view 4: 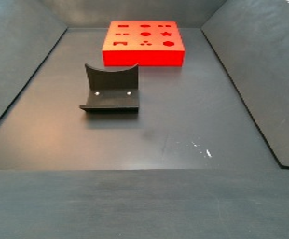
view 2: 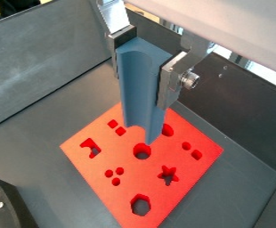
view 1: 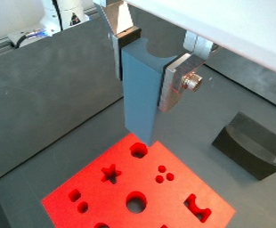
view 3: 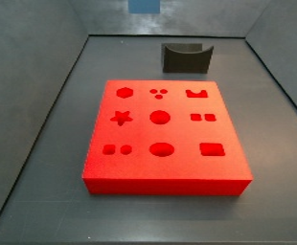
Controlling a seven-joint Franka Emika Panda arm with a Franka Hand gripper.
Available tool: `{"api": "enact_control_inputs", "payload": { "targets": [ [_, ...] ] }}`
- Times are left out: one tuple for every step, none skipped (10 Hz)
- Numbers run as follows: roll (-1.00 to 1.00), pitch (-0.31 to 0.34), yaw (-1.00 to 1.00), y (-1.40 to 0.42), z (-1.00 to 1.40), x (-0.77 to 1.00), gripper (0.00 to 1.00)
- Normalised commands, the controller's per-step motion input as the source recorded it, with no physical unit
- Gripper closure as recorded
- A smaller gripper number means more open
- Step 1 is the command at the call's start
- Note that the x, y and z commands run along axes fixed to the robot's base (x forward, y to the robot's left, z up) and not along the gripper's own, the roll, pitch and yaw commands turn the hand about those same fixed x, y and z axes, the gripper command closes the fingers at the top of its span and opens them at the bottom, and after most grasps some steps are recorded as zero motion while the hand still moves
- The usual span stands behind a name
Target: Insert the arch object.
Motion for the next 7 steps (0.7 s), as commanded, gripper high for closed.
{"api": "enact_control_inputs", "payload": {
  "targets": [
    [-0.04, -0.041, 0.0, 0.0, -0.39, 0.29, 1.0],
    [0.0, -0.053, 0.0, 0.05, -0.69, 0.63, 1.0],
    [0.01, -0.079, 0.0, 0.02, -0.68, 0.92, 1.0],
    [0.0, -0.126, 0.0, 0.08, -0.49, 1.0, 1.0],
    [0.0, -0.15, 0.0, 0.1, -0.42, 1.0, 1.0],
    [0.0, -0.116, 0.0, 0.17, -0.35, 1.0, 1.0],
    [0.02, -0.083, 0.0, 0.21, -0.33, 1.0, 1.0]
  ]
}}
